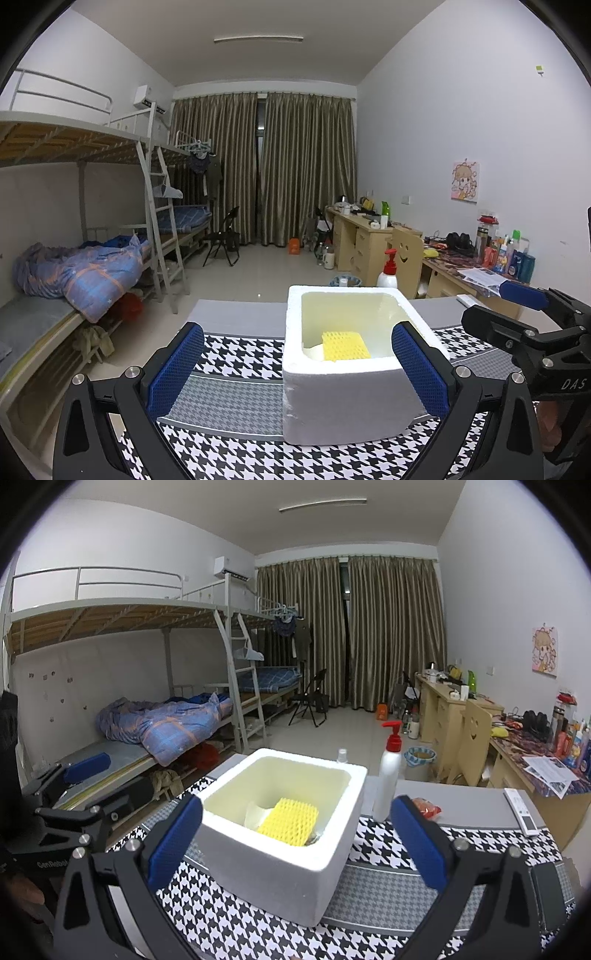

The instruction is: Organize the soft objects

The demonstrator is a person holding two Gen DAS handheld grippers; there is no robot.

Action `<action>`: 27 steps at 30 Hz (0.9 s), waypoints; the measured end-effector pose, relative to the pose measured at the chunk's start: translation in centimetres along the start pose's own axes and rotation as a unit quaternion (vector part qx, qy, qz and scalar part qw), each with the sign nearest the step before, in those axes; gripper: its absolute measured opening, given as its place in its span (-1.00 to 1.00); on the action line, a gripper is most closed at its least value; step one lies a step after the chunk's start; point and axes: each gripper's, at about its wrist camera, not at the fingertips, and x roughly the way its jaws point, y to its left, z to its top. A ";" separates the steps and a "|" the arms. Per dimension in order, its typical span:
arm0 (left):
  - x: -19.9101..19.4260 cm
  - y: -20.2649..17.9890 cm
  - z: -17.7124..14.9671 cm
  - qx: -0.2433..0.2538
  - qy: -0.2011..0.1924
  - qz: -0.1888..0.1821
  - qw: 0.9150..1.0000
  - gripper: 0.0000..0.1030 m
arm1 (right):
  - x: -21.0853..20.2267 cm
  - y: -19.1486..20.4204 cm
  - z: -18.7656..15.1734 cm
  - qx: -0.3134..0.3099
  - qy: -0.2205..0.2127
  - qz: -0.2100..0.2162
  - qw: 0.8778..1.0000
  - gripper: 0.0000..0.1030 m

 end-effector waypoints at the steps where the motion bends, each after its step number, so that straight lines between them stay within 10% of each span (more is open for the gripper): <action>1: -0.2 -0.1 0.0 0.000 -0.001 -0.001 1.000 0.98 | -0.2 0.0 -0.1 0.001 -0.002 -0.002 1.000 0.99; 27: -6.0 -2.9 -2.1 0.034 -0.065 -0.010 0.997 0.98 | -6.7 0.8 -3.2 0.002 -0.054 -0.013 0.998 0.99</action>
